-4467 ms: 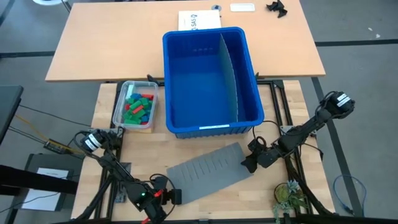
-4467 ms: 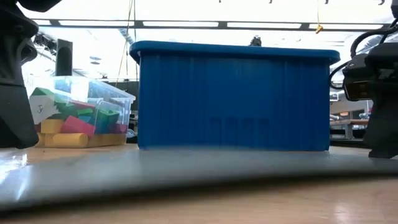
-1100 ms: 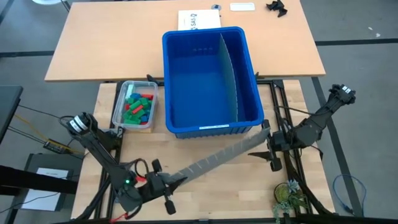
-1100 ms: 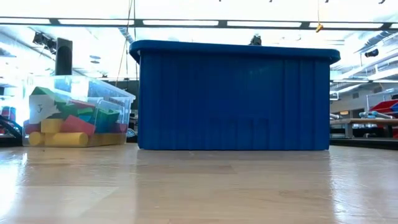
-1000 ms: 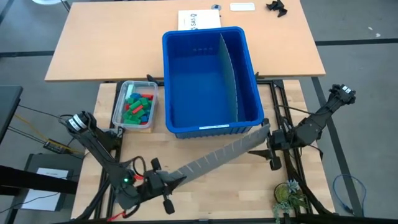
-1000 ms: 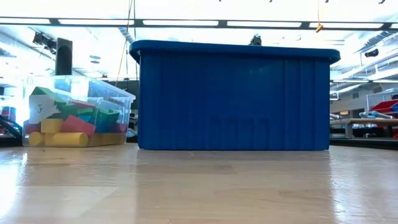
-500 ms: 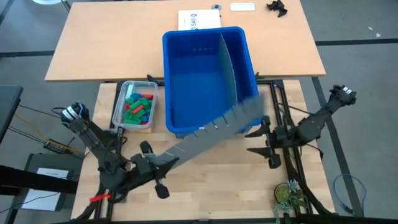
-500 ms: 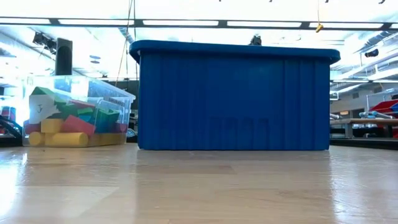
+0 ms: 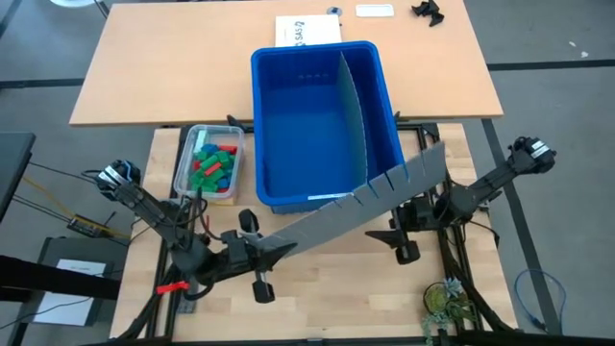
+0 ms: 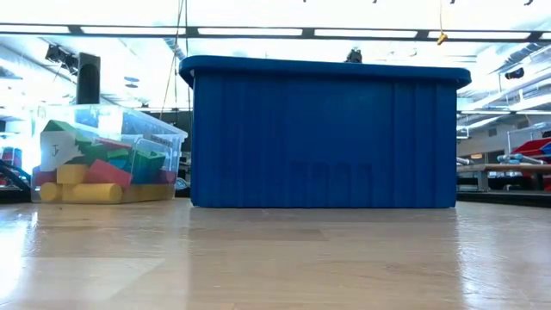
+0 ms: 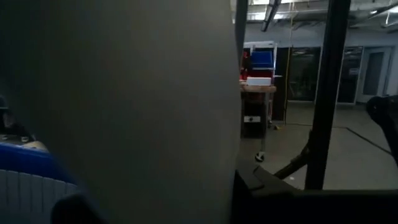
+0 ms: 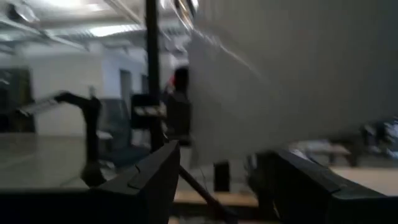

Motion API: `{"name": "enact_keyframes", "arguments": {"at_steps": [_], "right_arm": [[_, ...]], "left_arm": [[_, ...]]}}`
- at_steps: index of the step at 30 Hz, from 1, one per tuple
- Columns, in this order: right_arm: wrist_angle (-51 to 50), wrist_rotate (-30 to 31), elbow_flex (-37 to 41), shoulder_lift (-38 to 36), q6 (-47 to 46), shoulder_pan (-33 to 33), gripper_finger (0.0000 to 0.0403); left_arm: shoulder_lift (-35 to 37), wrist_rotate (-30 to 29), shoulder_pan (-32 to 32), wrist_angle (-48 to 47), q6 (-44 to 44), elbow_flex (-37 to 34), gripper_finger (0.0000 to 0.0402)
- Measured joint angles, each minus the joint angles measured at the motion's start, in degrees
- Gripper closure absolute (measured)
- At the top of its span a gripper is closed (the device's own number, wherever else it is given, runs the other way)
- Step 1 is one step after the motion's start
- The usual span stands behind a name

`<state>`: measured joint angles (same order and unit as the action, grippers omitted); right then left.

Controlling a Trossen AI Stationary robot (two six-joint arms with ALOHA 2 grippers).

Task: Sort blocks
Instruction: Assemble the blue bin using bin divider

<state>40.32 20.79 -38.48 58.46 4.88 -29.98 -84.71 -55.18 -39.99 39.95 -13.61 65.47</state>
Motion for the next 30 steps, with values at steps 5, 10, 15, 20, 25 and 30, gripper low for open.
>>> {"name": "enact_keyframes", "arguments": {"at_steps": [5,10,15,20,25,30], "right_arm": [[8.99,-0.62,0.00,1.53,2.02,1.27,0.0182],[17.39,-7.18,0.00,4.36,4.93,2.82,0.0218],[22.64,-7.80,0.00,6.26,7.45,3.43,0.0300],[22.93,-6.19,0.00,6.40,7.68,3.83,0.0379],[22.89,-4.61,0.00,5.99,7.71,3.74,0.0376],[17.00,-1.71,-2.28,4.41,8.59,3.49,0.0379]], "left_arm": [[0.00,0.90,0.89,0.54,-1.15,0.00,0.0382],[-0.84,2.74,2.49,1.14,-1.09,-0.11,0.0382],[-1.31,3.48,3.37,1.46,-1.05,-0.15,0.0382],[-1.33,1.98,3.67,1.43,-1.02,-0.15,0.0368],[-1.31,-4.06,3.61,1.02,-0.97,-0.13,0.0348],[-0.92,-10.12,2.62,-2.05,-1.02,-0.11,0.0307]]}}
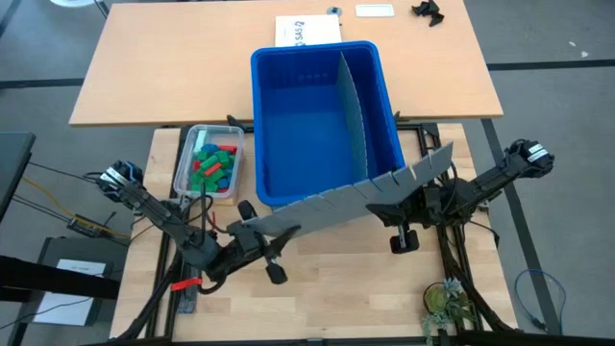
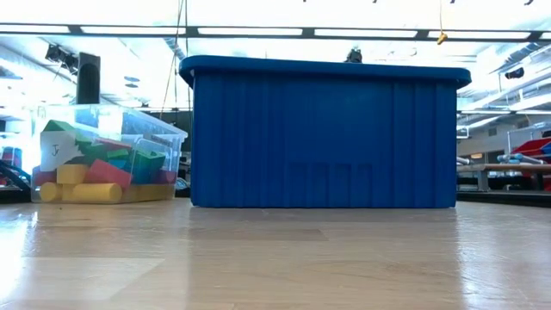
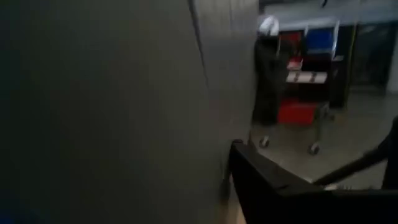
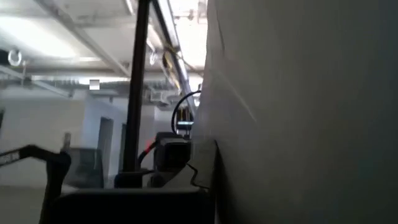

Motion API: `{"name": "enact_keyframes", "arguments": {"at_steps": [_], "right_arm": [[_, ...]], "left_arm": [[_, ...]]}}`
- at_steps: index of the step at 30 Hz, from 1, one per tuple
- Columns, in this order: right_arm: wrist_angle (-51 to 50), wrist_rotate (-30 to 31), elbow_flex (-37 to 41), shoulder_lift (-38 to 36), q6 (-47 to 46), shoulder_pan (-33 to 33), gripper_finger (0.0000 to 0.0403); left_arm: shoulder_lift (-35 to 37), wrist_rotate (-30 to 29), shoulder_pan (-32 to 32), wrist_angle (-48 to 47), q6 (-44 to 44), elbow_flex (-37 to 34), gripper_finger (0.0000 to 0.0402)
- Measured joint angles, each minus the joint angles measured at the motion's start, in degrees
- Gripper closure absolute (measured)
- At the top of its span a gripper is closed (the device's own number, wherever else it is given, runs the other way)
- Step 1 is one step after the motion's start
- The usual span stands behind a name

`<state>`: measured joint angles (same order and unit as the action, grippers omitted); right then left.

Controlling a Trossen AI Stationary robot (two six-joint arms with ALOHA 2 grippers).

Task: Sort blocks
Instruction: Assemble the blue bin using bin divider

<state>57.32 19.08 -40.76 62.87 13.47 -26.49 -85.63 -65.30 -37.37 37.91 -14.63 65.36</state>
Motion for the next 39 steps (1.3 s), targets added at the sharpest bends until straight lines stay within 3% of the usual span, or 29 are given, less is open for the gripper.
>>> {"name": "enact_keyframes", "arguments": {"at_steps": [4,9,11,16,21,24,30,33,36,39], "right_arm": [[-8.75,1.57,-3.93,-1.96,0.18,-0.17,0.0379],[-24.34,7.14,-9.09,-3.67,0.24,-1.71,0.0377],[-30.61,8.97,-11.54,-4.29,-0.06,-2.06,0.0378],[-49.99,11.81,-17.26,-4.48,-5.51,-2.39,0.0379],[-66.67,11.16,-20.10,-4.00,-12.53,-2.07,0.0379],[-73.66,7.63,-20.10,-3.18,-17.36,-1.53,0.0380],[-81.26,1.51,-20.09,0.29,-21.79,-0.89,0.0380],[-81.87,-0.84,-19.97,2.79,-21.37,0.31,0.0380],[-81.96,-2.16,-19.99,4.71,-21.11,1.46,0.0380],[-82.42,-3.78,-19.99,6.22,-20.91,2.28,0.0379]], "left_arm": [[0.72,-8.91,-2.67,-4.69,0.37,0.00,0.0250],[1.16,-23.57,-8.31,-4.62,-6.55,-0.02,0.0186],[1.48,-24.88,-10.60,-4.49,-7.95,-0.02,0.0173],[2.71,-22.86,-14.70,-1.53,-6.82,1.08,0.0166],[2.71,-12.80,-15.55,-1.06,-5.06,2.58,0.0166],[2.78,-8.78,-14.78,-1.48,-4.54,4.11,0.0165],[2.75,-8.66,-11.51,-4.93,-4.47,8.59,0.0165],[2.75,-8.51,-9.86,-11.00,-4.14,12.87,0.0165],[2.75,-7.84,-7.84,-22.96,1.29,18.70,0.0165],[2.75,-0.83,-5.16,-39.19,11.66,25.63,0.0165]]}}
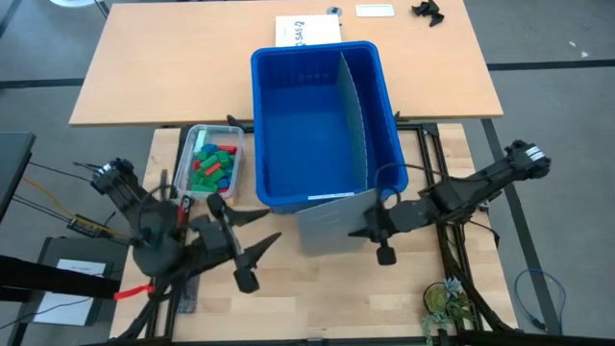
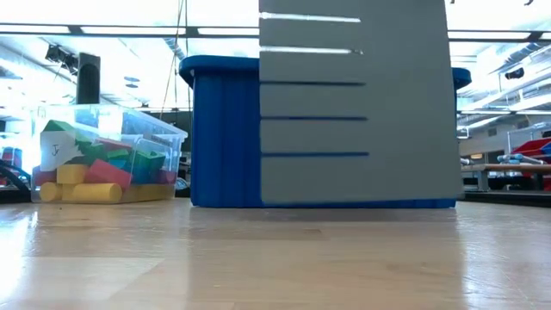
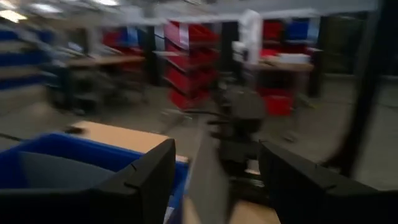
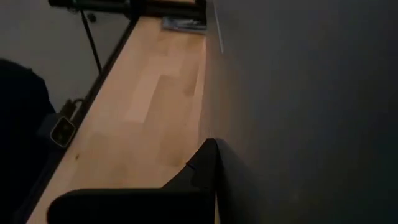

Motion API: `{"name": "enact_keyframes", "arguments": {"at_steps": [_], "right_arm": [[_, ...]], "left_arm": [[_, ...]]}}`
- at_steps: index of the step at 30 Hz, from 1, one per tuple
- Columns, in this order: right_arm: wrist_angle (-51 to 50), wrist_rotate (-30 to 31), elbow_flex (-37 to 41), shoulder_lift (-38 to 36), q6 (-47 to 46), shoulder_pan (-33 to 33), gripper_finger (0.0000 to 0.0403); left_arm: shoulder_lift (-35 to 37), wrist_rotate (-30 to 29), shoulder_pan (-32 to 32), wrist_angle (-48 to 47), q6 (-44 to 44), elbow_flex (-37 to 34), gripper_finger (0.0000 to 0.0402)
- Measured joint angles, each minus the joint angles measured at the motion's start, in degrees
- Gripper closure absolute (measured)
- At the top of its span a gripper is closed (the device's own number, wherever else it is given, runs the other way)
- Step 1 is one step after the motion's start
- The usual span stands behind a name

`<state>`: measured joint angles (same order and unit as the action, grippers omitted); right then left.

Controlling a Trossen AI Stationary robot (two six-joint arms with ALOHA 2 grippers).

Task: Sort blocks
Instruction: Assemble the blue bin using bin divider

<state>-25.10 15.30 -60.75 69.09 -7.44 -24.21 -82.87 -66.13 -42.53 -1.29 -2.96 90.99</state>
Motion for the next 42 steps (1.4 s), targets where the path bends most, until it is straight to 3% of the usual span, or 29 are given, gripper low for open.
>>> {"name": "enact_keyframes", "arguments": {"at_steps": [4,7,14,26,33,38,42], "right_arm": [[0.16,-1.26,0.00,1.09,0.56,1.17,0.0379],[-0.01,-1.83,0.00,1.22,0.89,1.80,0.0379],[-0.03,-3.34,0.00,1.39,1.24,3.36,0.0378],[1.73,-4.22,-0.04,3.02,1.12,4.18,0.0378],[1.56,-4.59,0.04,3.00,1.42,4.11,0.0375],[1.21,-4.69,0.08,3.00,1.55,4.07,0.0372],[1.86,-4.51,0.11,3.07,1.47,4.14,0.0357]], "left_arm": [[-0.55,14.97,6.24,-19.08,15.07,7.28,0.0165],[-1.83,21.11,11.40,-28.28,19.30,10.60,0.0165],[-1.91,37.39,22.80,-32.39,20.60,11.96,0.0165],[-6.02,45.95,28.75,-33.66,19.67,11.90,0.0165],[-10.07,46.24,29.82,-31.41,17.31,11.90,0.0170],[-10.95,46.92,29.71,-30.63,14.97,11.99,0.0222],[-11.02,48.78,29.64,-29.78,13.03,12.03,0.0310]]}}
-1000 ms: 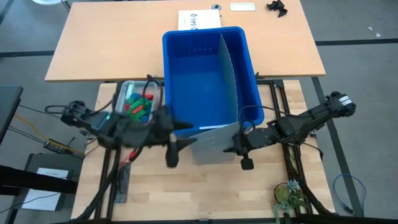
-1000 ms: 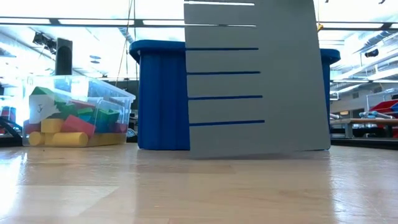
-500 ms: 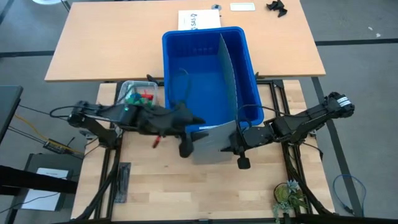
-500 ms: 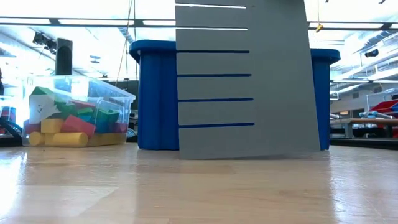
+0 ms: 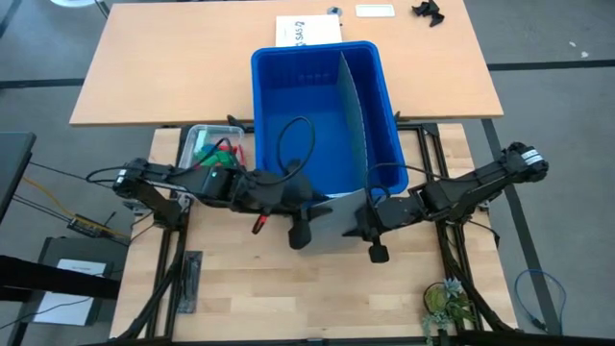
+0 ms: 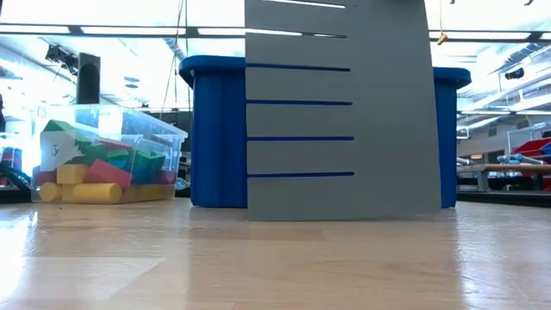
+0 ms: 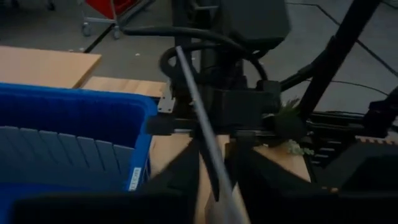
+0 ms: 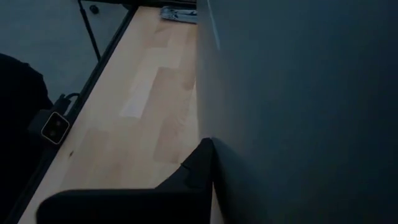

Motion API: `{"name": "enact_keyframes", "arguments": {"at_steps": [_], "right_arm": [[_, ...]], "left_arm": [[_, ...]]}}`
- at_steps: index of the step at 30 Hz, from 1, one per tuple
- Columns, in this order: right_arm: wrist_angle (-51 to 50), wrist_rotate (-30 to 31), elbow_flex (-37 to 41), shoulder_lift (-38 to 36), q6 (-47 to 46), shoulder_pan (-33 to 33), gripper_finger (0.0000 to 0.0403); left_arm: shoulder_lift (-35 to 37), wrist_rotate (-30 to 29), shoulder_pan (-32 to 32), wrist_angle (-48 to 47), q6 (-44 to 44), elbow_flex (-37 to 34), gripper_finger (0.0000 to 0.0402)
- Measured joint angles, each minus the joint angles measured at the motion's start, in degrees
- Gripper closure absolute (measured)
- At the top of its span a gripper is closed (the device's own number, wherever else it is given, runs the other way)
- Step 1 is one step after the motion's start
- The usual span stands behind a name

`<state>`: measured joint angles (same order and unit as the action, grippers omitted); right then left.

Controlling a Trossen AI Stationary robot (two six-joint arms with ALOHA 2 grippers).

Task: Sort blocks
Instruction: Assemble the blue bin using bin divider

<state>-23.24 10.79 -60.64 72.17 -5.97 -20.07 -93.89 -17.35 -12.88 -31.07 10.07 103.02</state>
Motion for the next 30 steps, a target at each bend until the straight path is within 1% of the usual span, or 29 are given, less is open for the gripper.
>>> {"name": "enact_keyframes", "arguments": {"at_steps": [2,3,4,6,10,13,16,20,23,25,28,30], "right_arm": [[-0.20,0.41,0.02,0.02,-0.74,0.03,0.0341],[-0.20,0.62,0.02,0.00,-1.31,0.03,0.0332],[-0.24,0.78,0.02,-0.22,-2.16,0.03,0.0321],[-0.98,0.49,-0.24,-0.99,-3.80,-0.07,0.0300],[-7.48,0.74,-4.49,-4.34,-3.19,-1.14,0.0264],[-13.83,2.73,-7.58,-7.01,-4.81,-2.42,0.0247],[-15.69,4.04,-9.06,-10.59,-6.36,-4.10,0.0235],[-17.95,4.98,-9.09,-15.24,-7.74,-6.88,0.0222],[-21.01,6.38,-9.07,-17.82,-10.39,-9.36,0.0214],[-22.55,6.21,-8.37,-18.98,-12.84,-11.08,0.0211],[-24.54,6.05,-5.92,-19.77,-15.27,-13.18,0.0211],[-23.97,7.40,-3.80,-20.00,-16.18,-14.17,0.0214]], "left_arm": [[-0.09,-0.29,0.02,-0.06,-1.12,0.00,0.0366],[-0.09,-0.62,-0.10,-0.10,-1.29,-0.02,0.0380],[-0.09,-1.00,-0.32,-0.04,-1.32,-0.02,0.0383],[-0.17,-2.04,-0.68,0.33,-1.45,-0.04,0.0383],[-0.56,-3.34,-2.08,-0.32,-2.69,-0.28,0.0384],[-0.13,-7.27,-4.28,0.16,-5.19,-0.31,0.0385],[0.11,-12.00,-6.86,2.90,-7.76,-0.28,0.0385],[0.04,-15.32,-10.18,5.72,-11.98,-0.33,0.0385],[0.14,-19.80,-12.78,8.82,-14.34,-0.28,0.0385],[0.17,-22.68,-14.43,10.35,-15.07,-0.28,0.0385],[0.21,-22.94,-16.77,13.63,-17.16,-0.28,0.0385],[0.40,-23.77,-17.94,15.29,-17.86,-0.28,0.0385]]}}
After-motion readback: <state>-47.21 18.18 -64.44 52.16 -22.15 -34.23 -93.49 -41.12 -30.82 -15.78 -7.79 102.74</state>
